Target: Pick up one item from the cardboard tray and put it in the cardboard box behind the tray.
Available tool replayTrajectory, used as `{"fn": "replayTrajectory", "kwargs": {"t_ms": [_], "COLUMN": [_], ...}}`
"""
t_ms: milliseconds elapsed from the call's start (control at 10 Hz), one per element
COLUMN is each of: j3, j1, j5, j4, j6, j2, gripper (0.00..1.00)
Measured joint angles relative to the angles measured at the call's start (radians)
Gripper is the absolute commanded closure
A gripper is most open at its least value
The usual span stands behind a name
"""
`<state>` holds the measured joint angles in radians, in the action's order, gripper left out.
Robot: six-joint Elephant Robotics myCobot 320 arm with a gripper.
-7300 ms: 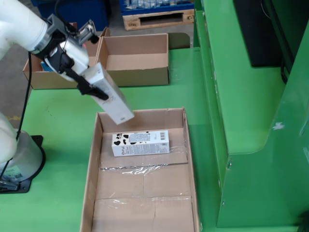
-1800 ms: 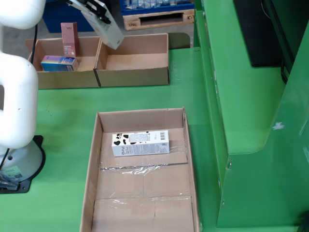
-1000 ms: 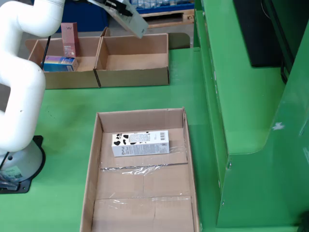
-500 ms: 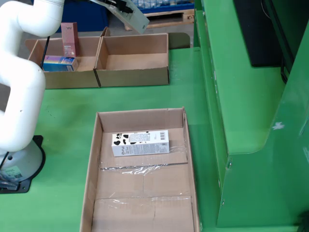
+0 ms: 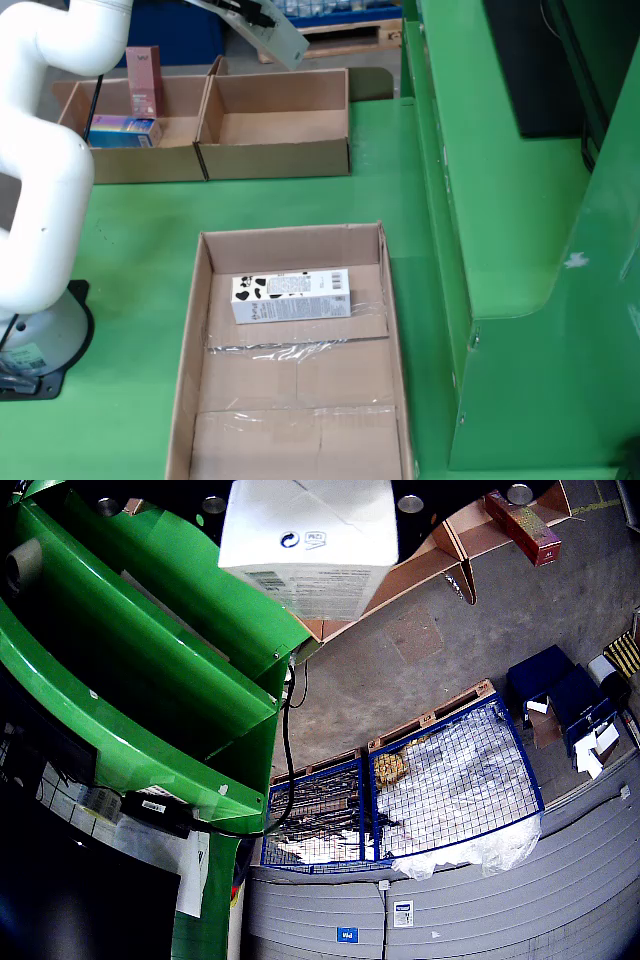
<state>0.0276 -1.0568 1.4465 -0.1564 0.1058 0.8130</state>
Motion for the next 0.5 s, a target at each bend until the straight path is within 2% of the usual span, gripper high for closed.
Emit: {"fn": "replayTrajectory", "kwargs": {"t_ms": [400, 500], "j3": [0.000, 0.000], "j1": [0.002, 0.024], "j5": [0.000, 0.040], "j4": [0.000, 0.035], "j6": [0.000, 0.008], "j2": [0.000, 0.001], "gripper": [1.00, 1.00]}}
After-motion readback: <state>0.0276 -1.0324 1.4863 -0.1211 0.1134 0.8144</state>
